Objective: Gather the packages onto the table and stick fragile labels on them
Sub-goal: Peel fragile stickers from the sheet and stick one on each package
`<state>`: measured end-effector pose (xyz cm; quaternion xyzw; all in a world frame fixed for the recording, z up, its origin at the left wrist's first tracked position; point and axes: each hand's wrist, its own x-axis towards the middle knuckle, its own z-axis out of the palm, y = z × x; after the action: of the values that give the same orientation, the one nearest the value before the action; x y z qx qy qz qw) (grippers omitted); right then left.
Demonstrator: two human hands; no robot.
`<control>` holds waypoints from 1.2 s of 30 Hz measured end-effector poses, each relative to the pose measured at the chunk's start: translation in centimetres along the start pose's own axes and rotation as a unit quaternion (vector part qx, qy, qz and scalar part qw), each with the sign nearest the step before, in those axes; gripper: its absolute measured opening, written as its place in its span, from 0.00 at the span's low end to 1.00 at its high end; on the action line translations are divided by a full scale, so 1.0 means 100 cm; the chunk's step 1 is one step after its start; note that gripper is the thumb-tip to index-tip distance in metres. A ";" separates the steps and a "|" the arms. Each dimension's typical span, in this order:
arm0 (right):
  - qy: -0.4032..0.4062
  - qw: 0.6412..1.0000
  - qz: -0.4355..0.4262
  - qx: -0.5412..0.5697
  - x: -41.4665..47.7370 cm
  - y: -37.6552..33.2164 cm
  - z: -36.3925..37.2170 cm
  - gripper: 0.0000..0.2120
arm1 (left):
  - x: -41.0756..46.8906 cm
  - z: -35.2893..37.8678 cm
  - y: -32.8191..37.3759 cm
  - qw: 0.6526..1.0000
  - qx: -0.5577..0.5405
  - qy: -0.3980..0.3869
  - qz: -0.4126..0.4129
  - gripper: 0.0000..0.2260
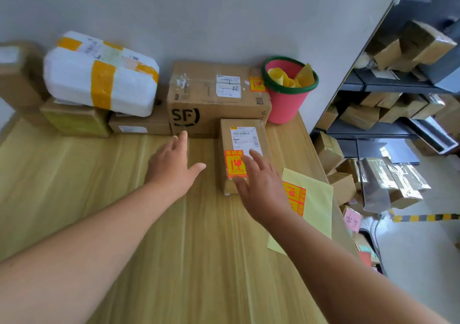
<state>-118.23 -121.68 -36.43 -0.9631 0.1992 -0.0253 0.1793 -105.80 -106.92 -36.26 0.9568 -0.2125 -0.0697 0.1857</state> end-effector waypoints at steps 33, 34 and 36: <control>-0.043 0.920 0.191 0.340 0.277 -0.237 0.089 0.22 | 0.211 -0.132 -0.260 0.966 -0.215 0.096 -0.106 0.33; -0.042 0.920 0.183 0.345 0.273 -0.236 0.088 0.20 | 0.207 -0.131 -0.260 0.962 -0.230 0.106 -0.105 0.32; -0.042 0.922 0.161 0.349 0.261 -0.237 0.083 0.15 | 0.191 -0.131 -0.259 0.953 -0.255 0.128 -0.098 0.33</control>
<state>-84.39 -108.87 -36.38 -0.7949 0.3221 -0.0235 0.5137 -75.92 -89.16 -35.18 0.8946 -0.0678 -0.0163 0.4414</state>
